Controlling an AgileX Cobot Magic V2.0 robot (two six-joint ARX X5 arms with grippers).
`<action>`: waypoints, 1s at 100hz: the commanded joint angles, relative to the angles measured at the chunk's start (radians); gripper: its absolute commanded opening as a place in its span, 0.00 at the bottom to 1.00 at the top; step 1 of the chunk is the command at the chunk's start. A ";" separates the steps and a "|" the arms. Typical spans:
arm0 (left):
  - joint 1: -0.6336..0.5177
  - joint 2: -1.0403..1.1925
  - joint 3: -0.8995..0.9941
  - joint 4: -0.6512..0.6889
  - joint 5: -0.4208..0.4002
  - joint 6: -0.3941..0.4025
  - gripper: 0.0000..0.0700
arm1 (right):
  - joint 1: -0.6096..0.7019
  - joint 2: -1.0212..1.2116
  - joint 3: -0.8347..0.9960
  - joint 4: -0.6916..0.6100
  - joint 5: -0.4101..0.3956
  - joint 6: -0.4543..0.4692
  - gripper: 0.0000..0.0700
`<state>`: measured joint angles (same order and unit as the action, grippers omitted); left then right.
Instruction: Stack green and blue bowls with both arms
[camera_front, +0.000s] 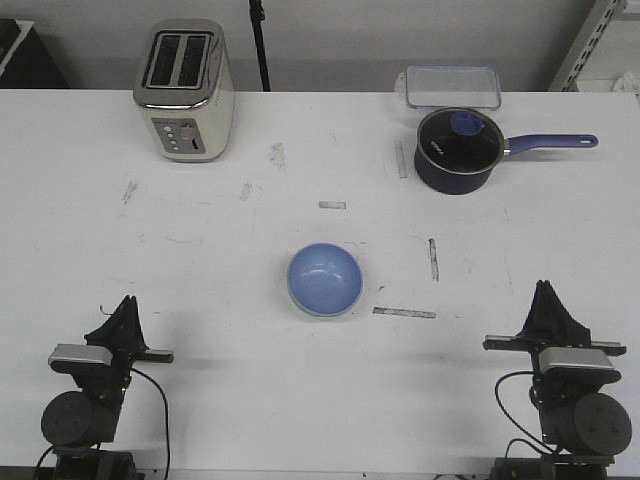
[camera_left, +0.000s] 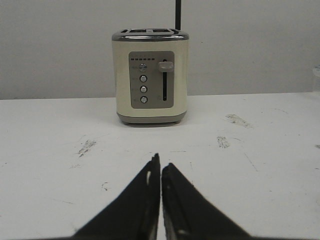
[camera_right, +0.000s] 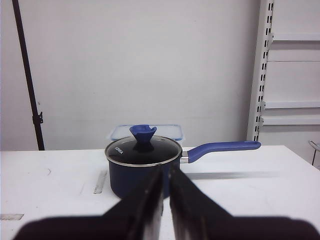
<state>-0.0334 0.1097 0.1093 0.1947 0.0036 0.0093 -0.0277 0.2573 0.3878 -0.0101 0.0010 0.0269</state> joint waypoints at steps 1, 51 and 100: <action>0.000 -0.022 -0.012 0.014 0.004 0.005 0.00 | 0.000 -0.002 0.002 0.011 -0.001 0.010 0.02; 0.023 -0.107 -0.097 -0.016 0.000 0.002 0.00 | 0.000 -0.002 0.002 0.010 0.000 0.010 0.02; 0.031 -0.107 -0.097 -0.085 0.000 0.002 0.00 | 0.000 -0.002 0.002 0.011 0.000 0.010 0.02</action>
<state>-0.0006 0.0051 0.0341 0.0929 0.0040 0.0093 -0.0277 0.2573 0.3878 -0.0101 0.0010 0.0273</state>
